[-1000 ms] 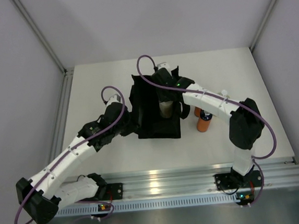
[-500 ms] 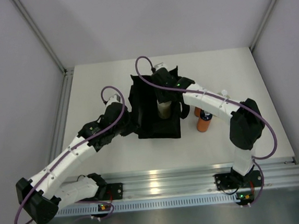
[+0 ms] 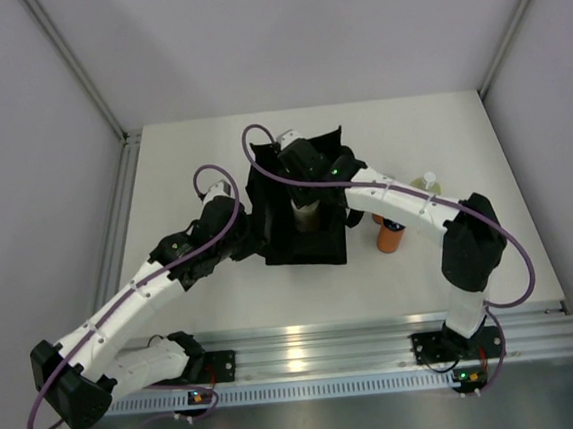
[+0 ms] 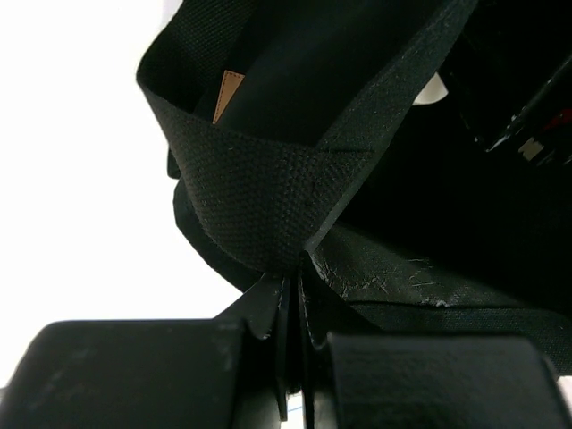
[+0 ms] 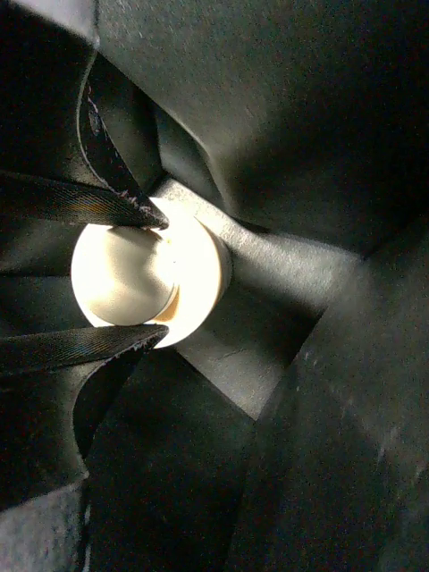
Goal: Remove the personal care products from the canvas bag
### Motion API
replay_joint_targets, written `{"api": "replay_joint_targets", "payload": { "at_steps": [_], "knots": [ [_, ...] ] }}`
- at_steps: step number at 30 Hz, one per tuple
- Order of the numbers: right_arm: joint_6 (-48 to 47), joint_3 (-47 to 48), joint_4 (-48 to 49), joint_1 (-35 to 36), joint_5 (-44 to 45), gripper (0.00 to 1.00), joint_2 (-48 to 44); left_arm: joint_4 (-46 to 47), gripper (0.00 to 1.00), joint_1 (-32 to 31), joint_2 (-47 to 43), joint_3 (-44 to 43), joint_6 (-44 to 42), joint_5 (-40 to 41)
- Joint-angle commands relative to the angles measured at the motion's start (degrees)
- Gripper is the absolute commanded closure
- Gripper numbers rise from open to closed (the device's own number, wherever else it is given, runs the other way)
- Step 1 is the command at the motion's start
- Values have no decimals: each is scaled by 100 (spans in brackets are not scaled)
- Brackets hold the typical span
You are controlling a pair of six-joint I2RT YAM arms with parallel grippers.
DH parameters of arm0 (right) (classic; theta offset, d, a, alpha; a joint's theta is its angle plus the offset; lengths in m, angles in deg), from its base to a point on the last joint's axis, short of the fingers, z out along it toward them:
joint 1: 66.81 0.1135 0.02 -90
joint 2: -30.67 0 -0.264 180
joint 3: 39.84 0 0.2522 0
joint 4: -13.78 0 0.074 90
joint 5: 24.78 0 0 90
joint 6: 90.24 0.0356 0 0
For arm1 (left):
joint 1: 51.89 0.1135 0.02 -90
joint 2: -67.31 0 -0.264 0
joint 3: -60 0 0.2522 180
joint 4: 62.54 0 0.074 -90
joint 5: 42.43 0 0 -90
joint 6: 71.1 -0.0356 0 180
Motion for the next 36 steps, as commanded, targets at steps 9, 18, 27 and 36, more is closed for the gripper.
{"api": "replay_joint_targets", "payload": {
  "at_steps": [9,18,27,36],
  "knots": [
    [-459,691,809,255,219,100,-726,-54,100,-10,101,-85,-200,112],
    [-626,910,625,334,316,100,-1060,-72,100,-10,171,-164,-262,138],
    [-951,1314,326,360,176,100,-1315,-63,100,-10,277,-234,-271,191],
    [-1242,1719,88,360,-62,100,-1631,-63,100,-10,479,-278,-262,200]
  ]
}}
